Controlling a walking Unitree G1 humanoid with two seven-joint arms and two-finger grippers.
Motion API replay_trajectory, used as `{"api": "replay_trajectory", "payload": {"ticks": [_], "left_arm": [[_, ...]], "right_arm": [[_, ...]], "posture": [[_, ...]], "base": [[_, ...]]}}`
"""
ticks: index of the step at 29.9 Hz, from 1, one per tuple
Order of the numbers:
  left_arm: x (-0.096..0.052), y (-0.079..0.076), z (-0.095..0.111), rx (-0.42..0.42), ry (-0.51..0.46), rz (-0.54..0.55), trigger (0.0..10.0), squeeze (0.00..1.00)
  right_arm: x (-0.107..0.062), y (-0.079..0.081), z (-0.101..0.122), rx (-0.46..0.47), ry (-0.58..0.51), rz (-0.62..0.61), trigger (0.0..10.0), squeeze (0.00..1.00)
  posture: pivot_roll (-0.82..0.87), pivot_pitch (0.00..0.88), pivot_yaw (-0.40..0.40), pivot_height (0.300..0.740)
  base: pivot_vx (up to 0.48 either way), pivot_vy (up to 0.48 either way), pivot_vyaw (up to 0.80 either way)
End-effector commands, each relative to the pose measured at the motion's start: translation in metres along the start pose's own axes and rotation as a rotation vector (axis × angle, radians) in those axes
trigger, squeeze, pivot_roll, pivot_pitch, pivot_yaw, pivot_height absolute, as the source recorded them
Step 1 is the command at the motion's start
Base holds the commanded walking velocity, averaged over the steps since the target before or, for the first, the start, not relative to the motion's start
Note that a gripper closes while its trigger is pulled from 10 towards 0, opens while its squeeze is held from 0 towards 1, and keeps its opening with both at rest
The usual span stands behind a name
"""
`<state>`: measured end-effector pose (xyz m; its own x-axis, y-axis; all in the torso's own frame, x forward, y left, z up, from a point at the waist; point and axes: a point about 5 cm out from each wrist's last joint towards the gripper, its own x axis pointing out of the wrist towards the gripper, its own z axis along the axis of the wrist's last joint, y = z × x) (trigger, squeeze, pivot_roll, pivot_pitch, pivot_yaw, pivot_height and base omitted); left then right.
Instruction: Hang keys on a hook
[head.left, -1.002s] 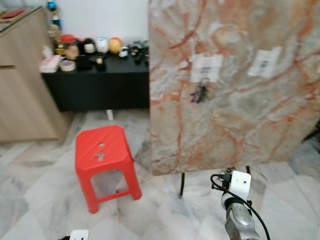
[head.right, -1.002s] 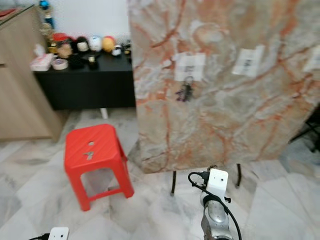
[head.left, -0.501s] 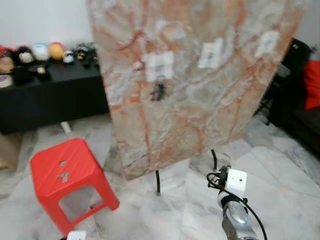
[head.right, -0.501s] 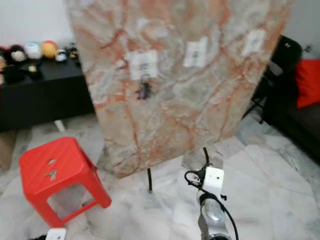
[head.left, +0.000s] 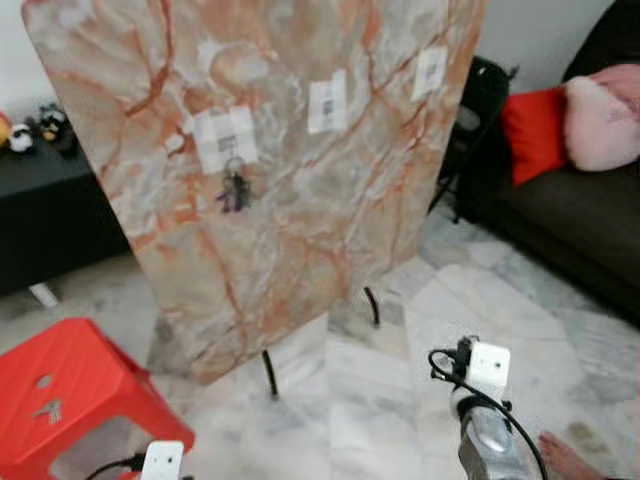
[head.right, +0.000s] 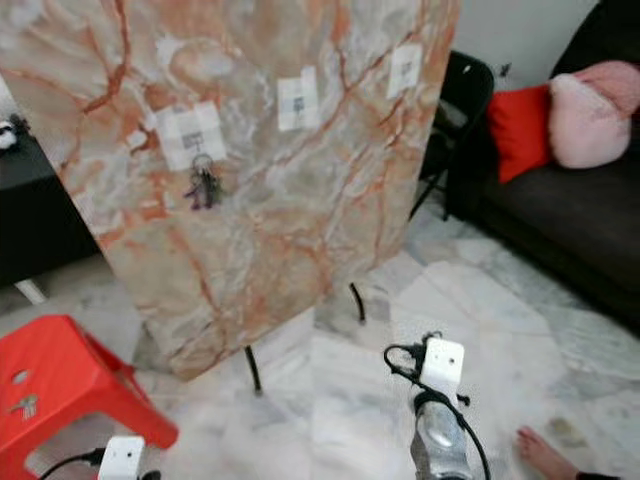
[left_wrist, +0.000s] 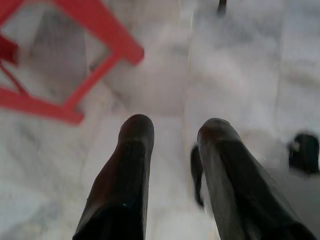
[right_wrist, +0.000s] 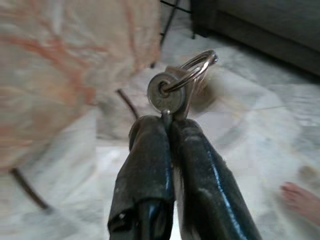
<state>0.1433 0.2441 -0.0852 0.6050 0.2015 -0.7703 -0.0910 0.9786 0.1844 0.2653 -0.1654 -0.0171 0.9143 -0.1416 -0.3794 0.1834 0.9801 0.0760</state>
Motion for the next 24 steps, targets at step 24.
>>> {"api": "replay_trajectory", "payload": {"ticks": [24], "left_arm": [[0.0006,-0.0018,-0.0007,-0.028,0.017,-0.001,10.0,0.0]], "right_arm": [[0.0027,0.0018,0.0075,-0.007,-0.032,0.041,10.0,0.0]], "posture": [[0.07,0.0,-0.039,0.74]], "base": [[0.278,0.0,0.09]]}}
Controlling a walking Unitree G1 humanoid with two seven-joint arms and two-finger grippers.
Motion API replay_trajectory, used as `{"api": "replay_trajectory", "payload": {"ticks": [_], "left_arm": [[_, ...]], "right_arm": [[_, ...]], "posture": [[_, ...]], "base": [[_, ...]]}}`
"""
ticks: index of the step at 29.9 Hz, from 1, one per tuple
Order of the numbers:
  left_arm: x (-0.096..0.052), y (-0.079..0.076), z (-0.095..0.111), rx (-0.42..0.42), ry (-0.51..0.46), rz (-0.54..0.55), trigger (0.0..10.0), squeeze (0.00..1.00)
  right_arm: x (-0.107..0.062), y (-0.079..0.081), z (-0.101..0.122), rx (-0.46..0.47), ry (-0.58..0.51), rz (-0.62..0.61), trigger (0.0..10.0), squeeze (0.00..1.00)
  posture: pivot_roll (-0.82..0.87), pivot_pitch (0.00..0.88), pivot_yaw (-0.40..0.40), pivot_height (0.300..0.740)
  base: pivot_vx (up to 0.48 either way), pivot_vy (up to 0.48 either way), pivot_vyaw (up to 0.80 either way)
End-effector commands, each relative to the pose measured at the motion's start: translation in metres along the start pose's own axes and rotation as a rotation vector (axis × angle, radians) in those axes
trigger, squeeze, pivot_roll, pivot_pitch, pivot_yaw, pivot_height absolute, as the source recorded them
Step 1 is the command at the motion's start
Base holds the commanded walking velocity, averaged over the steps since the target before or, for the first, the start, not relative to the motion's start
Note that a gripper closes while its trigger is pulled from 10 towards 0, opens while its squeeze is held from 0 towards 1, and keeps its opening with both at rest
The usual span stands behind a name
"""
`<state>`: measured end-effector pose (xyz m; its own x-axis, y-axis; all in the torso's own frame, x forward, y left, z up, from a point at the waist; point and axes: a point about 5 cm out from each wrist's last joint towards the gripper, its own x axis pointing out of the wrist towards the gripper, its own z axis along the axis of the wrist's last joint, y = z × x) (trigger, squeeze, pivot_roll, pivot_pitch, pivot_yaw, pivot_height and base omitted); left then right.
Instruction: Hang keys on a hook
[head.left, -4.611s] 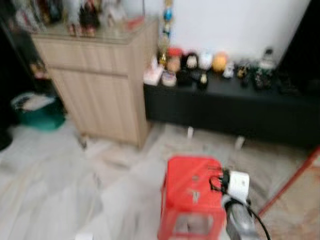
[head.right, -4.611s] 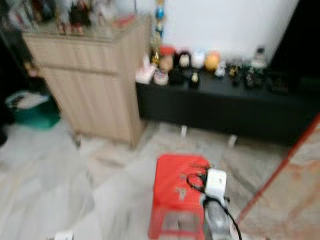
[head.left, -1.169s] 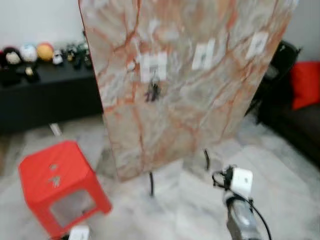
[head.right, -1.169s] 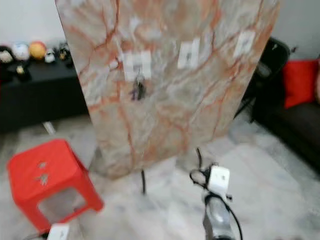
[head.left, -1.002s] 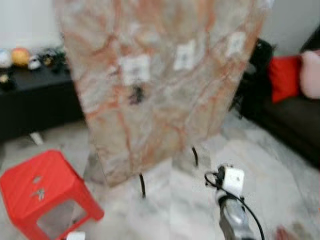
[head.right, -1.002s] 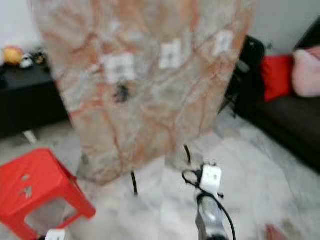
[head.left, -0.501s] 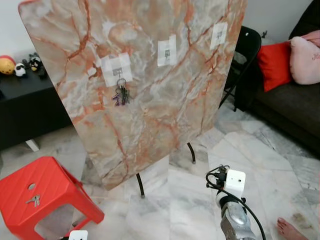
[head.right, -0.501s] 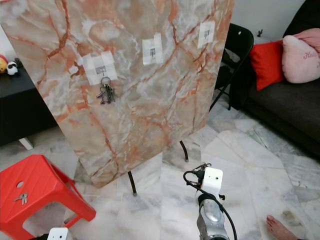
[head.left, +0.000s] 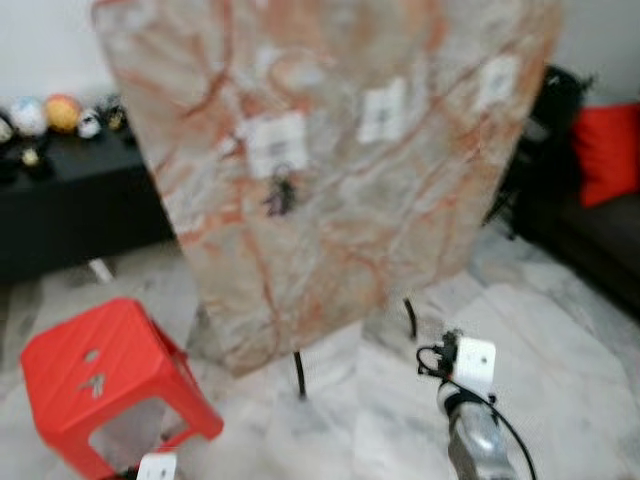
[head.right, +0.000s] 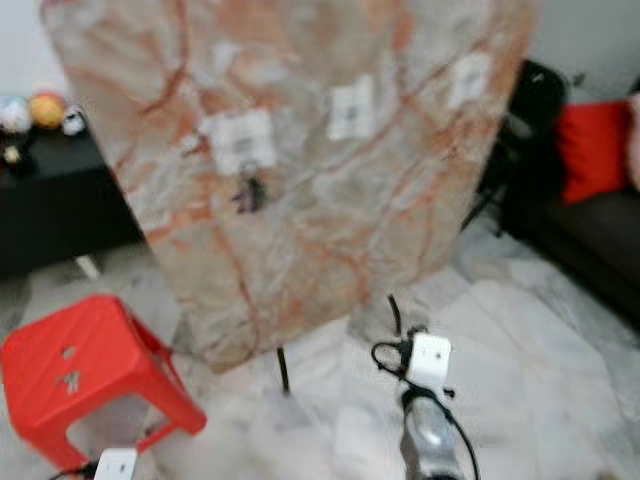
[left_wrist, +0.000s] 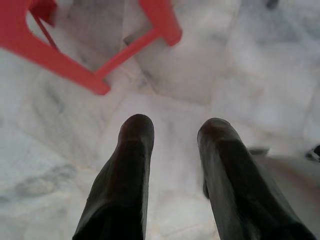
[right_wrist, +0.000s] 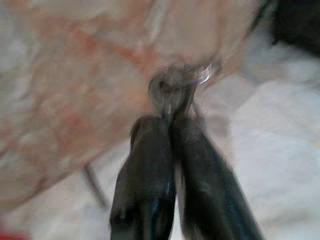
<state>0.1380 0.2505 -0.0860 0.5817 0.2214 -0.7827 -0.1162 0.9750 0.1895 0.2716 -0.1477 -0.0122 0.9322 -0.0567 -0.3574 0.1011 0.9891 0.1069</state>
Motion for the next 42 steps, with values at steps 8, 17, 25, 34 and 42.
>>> {"api": "replay_trajectory", "payload": {"ticks": [8,17,25,34,42], "left_arm": [[0.002,-0.01,0.004,-0.011,-0.009,-0.023,10.0,0.0],[0.001,-0.009,0.003,-0.014,-0.008,-0.024,10.0,0.0],[0.001,-0.008,0.003,-0.017,-0.007,-0.024,10.0,0.0],[0.001,-0.009,0.003,-0.018,-0.009,-0.028,10.0,0.0],[0.001,-0.009,0.003,-0.018,-0.007,-0.03,10.0,0.0]], "right_arm": [[0.0,-0.017,0.003,-0.003,-0.015,-0.041,10.0,0.0],[0.0,-0.016,0.004,-0.007,-0.018,-0.034,10.0,0.0],[0.003,-0.011,0.01,-0.027,-0.039,-0.002,10.0,0.0],[0.007,-0.004,0.024,-0.026,-0.1,0.071,10.0,0.0],[0.005,0.0,0.028,-0.073,-0.135,0.129,10.0,0.0]], "posture": [[0.07,0.0,-0.039,0.74],[0.07,0.0,-0.041,0.74],[0.07,0.0,-0.041,0.74],[0.07,0.0,-0.04,0.74],[0.07,0.0,-0.04,0.74]], "base": [[0.365,0.0,0.0],[0.365,0.0,0.0],[0.346,0.0,0.0],[0.0,0.0,0.0],[0.0,0.0,0.52]]}}
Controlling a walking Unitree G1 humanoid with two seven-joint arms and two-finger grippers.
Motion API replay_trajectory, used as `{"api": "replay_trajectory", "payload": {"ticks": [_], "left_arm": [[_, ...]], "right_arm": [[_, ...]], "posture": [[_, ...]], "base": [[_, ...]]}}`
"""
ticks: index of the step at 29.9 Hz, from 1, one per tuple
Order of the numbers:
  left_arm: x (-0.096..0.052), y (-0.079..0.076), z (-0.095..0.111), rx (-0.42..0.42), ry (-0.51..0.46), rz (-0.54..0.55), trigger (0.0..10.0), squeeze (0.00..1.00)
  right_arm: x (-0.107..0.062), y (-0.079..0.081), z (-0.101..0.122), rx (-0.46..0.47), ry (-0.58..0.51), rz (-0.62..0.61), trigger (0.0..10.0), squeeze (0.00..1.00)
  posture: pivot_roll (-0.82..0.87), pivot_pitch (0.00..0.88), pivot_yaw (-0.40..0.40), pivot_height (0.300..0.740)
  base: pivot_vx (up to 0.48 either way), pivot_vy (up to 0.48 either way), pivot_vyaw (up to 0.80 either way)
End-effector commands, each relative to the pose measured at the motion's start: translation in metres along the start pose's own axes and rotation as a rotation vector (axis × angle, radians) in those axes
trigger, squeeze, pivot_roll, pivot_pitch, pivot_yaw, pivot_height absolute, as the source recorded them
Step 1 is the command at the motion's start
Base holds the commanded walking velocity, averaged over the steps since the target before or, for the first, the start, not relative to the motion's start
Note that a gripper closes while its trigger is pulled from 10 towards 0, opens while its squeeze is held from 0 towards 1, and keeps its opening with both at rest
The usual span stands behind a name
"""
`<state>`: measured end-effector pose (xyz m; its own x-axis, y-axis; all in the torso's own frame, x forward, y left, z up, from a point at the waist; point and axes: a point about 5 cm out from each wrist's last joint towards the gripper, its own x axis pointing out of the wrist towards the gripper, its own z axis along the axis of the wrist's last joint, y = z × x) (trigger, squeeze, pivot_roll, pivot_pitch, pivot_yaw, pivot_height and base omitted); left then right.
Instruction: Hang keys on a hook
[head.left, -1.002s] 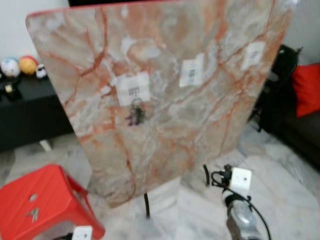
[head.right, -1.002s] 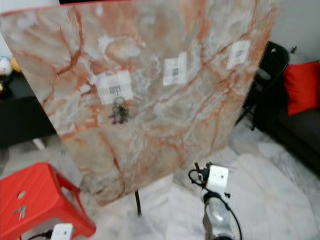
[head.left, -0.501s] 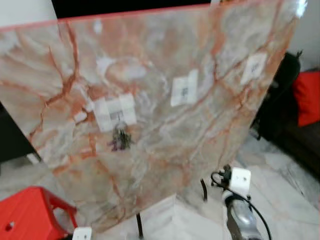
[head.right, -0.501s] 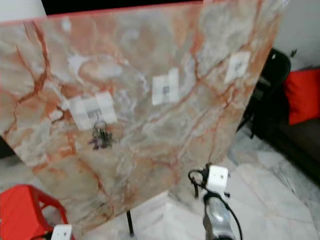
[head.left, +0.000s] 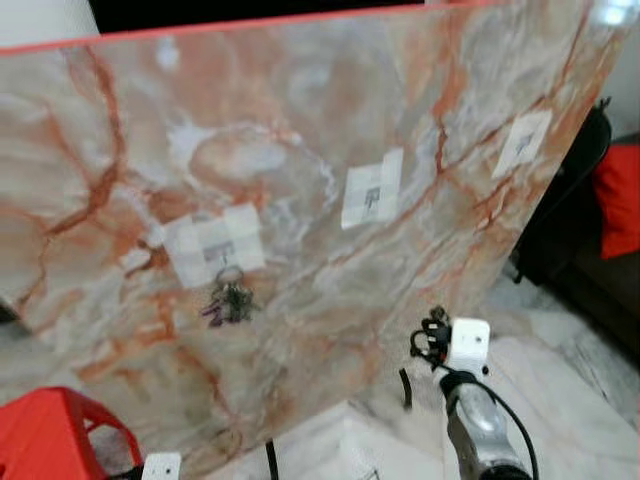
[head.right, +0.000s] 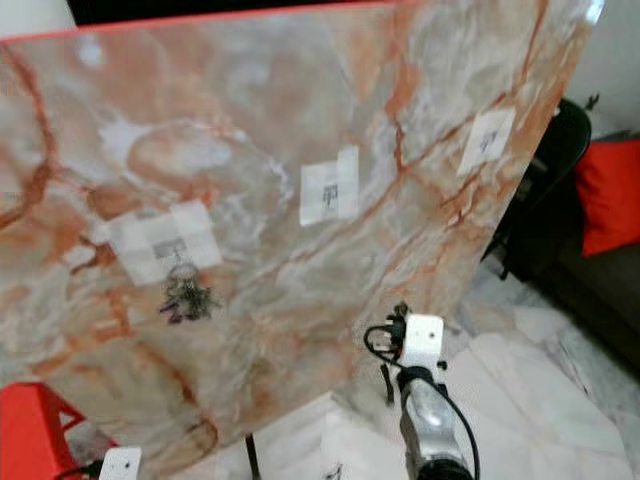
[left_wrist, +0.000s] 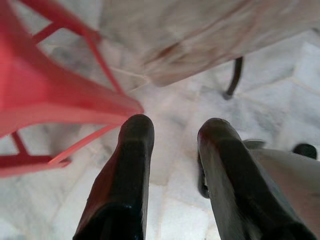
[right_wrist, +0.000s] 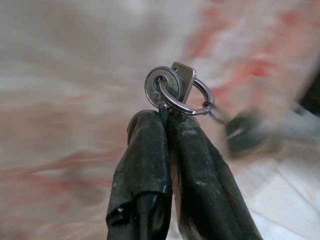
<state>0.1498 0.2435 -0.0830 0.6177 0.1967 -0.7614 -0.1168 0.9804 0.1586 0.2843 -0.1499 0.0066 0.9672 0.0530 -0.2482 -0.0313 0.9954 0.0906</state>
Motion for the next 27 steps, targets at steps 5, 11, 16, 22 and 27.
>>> {"api": "replay_trajectory", "payload": {"ticks": [5,11,16,22,27], "left_arm": [[-0.002,-0.002,-0.008,0.0,0.034,-0.005,10.0,0.0],[-0.002,-0.002,-0.008,0.0,0.032,-0.006,10.0,0.0],[-0.001,-0.003,-0.007,0.0,0.029,-0.007,10.0,0.0],[-0.002,-0.003,-0.007,0.001,0.031,-0.007,10.0,0.0],[-0.002,-0.004,-0.007,-0.002,0.032,-0.008,10.0,0.0]], "right_arm": [[0.0,0.0,0.005,-0.021,-0.035,0.018,10.0,0.0],[0.004,-0.001,0.013,-0.016,-0.051,0.0,10.0,0.0],[0.013,-0.003,0.029,-0.018,-0.094,-0.021,10.0,0.0],[0.018,-0.003,0.045,-0.054,-0.155,-0.043,10.0,0.0],[0.018,-0.003,0.059,-0.081,-0.232,-0.076,10.0,0.0]], "posture": [[0.07,0.0,-0.039,0.74],[0.07,0.0,-0.037,0.74],[0.07,0.0,-0.037,0.74],[0.07,0.0,-0.039,0.74],[0.07,0.0,-0.039,0.74]], "base": [[0.0,0.0,0.76],[0.0,0.0,0.53],[0.0,0.0,0.0],[0.0,0.0,0.0],[0.0,0.0,0.0]]}}
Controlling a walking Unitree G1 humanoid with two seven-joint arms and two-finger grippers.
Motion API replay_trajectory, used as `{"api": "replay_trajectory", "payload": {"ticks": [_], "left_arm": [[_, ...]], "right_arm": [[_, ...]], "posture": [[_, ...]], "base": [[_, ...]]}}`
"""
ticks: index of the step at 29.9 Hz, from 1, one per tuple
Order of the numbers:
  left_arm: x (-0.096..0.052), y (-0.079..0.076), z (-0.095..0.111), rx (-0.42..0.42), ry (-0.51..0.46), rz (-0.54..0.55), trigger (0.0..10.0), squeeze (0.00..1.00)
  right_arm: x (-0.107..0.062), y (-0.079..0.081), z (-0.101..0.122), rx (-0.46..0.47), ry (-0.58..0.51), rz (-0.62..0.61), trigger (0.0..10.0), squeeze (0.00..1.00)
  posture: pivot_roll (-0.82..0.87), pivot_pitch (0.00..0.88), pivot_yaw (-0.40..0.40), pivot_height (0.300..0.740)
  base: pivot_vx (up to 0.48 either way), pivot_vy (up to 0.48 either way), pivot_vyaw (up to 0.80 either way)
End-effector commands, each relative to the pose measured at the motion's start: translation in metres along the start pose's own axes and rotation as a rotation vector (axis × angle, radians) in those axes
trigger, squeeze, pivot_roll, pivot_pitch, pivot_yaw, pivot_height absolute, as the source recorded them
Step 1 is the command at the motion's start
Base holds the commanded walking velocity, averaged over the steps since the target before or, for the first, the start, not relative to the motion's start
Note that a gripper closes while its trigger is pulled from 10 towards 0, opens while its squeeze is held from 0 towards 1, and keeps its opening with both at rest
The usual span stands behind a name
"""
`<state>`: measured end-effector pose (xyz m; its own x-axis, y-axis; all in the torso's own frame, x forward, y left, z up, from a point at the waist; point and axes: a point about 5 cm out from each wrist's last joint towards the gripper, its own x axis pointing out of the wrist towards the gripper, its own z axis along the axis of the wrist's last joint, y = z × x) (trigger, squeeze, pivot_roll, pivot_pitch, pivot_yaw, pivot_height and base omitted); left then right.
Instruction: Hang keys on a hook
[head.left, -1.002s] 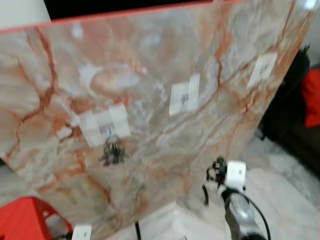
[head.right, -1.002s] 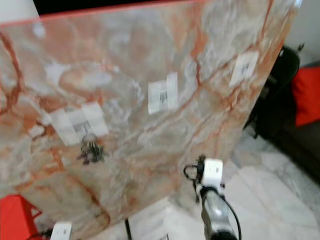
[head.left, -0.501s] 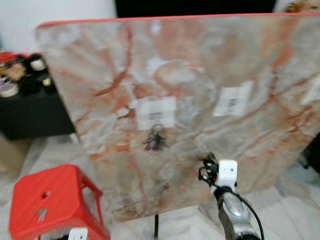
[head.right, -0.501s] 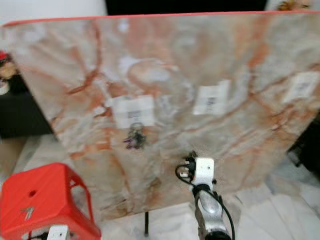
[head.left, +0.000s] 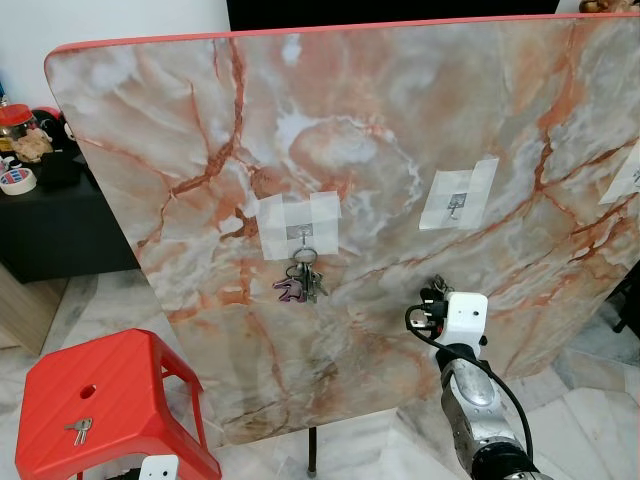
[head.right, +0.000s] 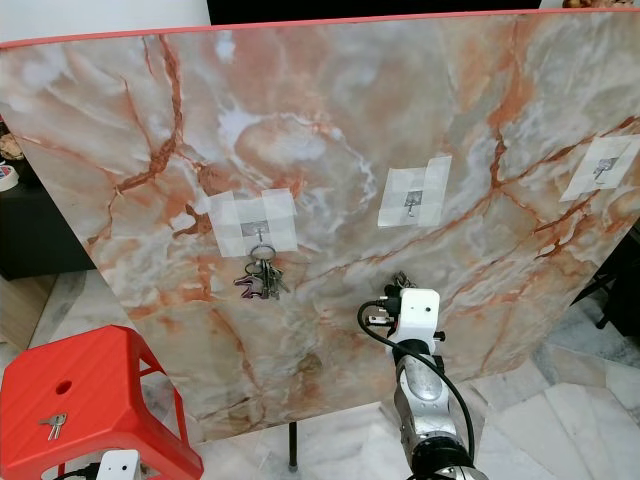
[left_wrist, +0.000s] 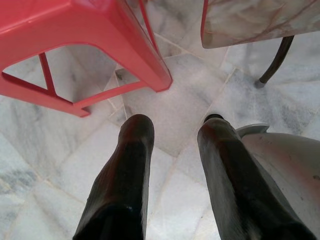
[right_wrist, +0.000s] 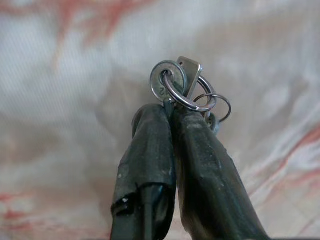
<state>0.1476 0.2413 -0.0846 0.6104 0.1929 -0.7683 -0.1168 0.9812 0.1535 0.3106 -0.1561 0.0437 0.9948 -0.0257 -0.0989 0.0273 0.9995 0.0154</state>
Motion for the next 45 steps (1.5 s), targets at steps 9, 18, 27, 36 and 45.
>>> {"api": "replay_trajectory", "payload": {"ticks": [9,18,27,36,45], "left_arm": [[-0.001,-0.002,-0.004,0.003,0.018,-0.005,10.0,0.0],[0.0,-0.002,-0.002,0.006,0.009,-0.005,10.0,0.0],[-0.001,0.001,-0.006,0.007,0.029,0.005,10.0,0.0],[-0.001,0.002,-0.005,0.009,0.03,0.009,10.0,0.0],[-0.001,0.003,-0.005,0.007,0.03,0.012,10.0,0.0]], "right_arm": [[-0.005,-0.001,0.032,-0.098,-0.217,-0.018,10.0,0.0],[-0.019,0.001,0.033,-0.18,-0.258,0.02,10.0,0.0],[-0.011,0.0,0.05,-0.199,-0.301,0.046,10.0,0.0],[0.001,-0.007,0.066,-0.186,-0.327,0.028,10.0,0.0],[0.002,-0.006,0.07,-0.172,-0.336,0.038,10.0,0.0]], "posture": [[0.07,0.0,-0.039,0.74],[0.07,0.0,-0.037,0.74],[0.07,0.0,-0.036,0.74],[0.07,0.0,-0.033,0.74],[0.07,0.0,-0.03,0.74]], "base": [[0.0,0.0,0.0],[0.0,0.0,0.0],[0.0,0.0,0.0],[0.0,0.0,0.0],[0.0,0.0,0.0]]}}
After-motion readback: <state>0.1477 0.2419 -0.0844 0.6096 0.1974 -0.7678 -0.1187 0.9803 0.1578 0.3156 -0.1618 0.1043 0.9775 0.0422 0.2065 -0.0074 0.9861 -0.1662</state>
